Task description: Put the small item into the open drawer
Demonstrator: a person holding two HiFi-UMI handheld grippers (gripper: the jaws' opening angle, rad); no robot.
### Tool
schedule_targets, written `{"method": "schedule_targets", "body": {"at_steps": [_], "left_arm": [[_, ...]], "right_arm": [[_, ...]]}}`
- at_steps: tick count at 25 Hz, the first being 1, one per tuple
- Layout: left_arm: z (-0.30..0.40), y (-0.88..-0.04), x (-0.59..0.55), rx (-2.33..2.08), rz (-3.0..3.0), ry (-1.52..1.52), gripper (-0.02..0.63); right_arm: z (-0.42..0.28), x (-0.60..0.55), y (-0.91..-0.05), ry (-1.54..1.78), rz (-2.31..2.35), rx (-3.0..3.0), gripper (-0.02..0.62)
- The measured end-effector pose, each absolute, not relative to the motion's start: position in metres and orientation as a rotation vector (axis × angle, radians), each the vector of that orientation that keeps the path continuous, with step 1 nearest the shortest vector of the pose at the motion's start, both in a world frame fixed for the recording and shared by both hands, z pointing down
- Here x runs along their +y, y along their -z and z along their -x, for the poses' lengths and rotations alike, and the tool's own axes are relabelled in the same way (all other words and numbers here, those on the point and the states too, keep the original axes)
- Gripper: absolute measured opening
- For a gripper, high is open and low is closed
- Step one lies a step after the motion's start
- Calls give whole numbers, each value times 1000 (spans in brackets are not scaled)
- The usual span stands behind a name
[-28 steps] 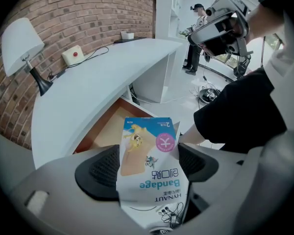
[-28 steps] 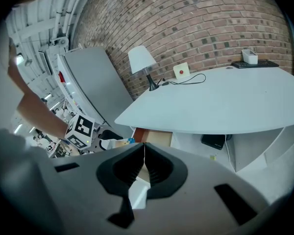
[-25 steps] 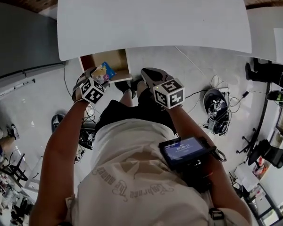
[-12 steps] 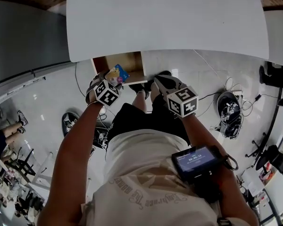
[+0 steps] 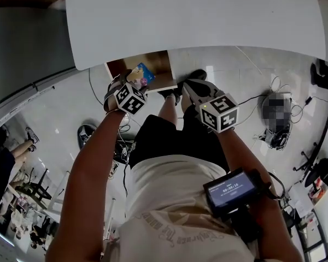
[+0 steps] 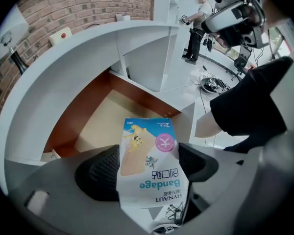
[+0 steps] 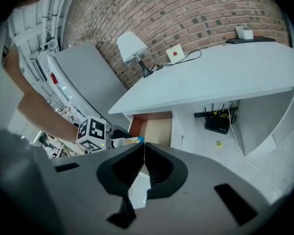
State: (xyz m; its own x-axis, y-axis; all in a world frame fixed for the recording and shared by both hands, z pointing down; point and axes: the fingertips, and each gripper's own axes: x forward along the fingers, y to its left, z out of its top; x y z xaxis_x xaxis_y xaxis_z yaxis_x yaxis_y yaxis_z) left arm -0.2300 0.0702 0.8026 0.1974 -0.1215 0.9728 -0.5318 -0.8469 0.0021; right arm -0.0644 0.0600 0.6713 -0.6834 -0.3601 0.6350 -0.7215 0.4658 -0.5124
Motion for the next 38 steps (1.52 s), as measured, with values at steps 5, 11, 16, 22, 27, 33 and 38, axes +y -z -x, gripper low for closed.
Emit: {"method": "schedule_targets", "body": {"at_steps": [5, 11, 16, 22, 27, 33, 38], "left_arm": [[228, -828, 68, -563, -2142, -1746, 382], [228, -854, 49, -528, -2139, -1823, 382], [223, -877, 44, -488, -2155, -1889, 382], [217, -905, 38, -425, -2163, -1967, 382], [208, -920, 26, -430, -2166, -1991, 383], [206, -938, 19, -470, -2144, -2035, 382], [206, -940, 21, -491, -2114, -2068, 380]], "right_arm": [[62, 68, -683, -1131, -915, -2256, 6], [52, 80, -699, -1173, -930, -2220, 6], [46, 95, -715, -1209, -926, -2193, 6], [42, 105, -730, -1255, -918, -2167, 6], [35, 103, -741, -1262, -913, -2157, 6], [41, 109, -744, -1265, -868, -2158, 6], [41, 129, -746, -1279, -825, -2129, 6]]}}
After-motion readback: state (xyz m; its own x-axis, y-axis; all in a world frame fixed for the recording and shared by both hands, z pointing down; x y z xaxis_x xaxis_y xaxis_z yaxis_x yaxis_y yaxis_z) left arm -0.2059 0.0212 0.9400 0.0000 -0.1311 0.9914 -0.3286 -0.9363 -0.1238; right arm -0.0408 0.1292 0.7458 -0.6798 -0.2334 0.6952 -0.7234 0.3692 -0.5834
